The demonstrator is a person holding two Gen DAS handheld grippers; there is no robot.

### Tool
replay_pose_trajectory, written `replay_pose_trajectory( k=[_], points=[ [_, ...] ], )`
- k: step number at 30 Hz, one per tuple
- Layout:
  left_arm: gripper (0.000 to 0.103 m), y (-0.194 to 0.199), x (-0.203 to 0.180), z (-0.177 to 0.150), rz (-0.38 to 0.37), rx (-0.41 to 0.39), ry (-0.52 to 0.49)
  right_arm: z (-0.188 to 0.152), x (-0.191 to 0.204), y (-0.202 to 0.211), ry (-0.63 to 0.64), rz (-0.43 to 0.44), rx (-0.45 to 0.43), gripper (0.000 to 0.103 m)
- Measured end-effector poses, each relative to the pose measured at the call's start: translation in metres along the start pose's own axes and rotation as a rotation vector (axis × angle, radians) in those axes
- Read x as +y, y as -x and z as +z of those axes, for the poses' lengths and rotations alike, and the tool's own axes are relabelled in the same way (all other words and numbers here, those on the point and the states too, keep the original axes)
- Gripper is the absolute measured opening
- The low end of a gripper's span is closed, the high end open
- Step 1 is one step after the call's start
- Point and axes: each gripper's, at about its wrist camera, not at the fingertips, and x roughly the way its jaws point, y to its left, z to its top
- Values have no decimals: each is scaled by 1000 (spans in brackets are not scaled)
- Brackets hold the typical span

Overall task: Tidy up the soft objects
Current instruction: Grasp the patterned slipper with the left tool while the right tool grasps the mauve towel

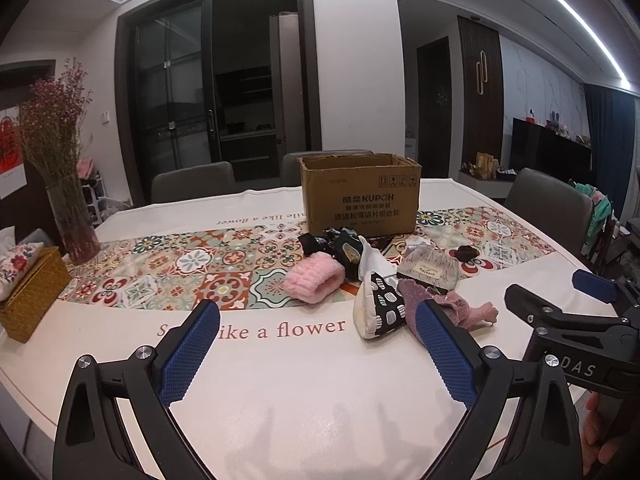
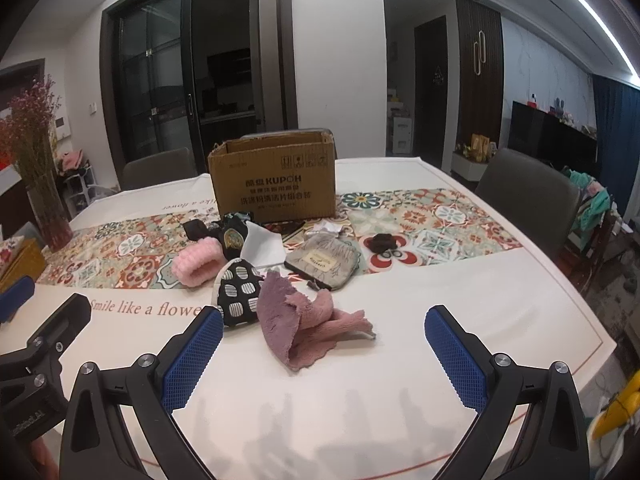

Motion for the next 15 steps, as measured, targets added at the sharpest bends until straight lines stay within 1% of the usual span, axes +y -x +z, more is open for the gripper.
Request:
replay_pose_trajectory(
  k=[6, 8, 10, 15],
  points=[
    [93, -33, 1, 2, -33, 38, -11, 0, 6, -33, 11, -2, 40, 102],
    [87, -46, 1, 3, -61, 59, -9, 1, 7, -44, 9, -2, 47, 102],
    [84, -58, 0, 3, -84, 77, -9, 0, 7, -52, 9, 3, 59, 102],
    [82, -80, -5, 3, -133, 109, -12, -2, 4, -74, -6, 14, 91, 101]
  ],
)
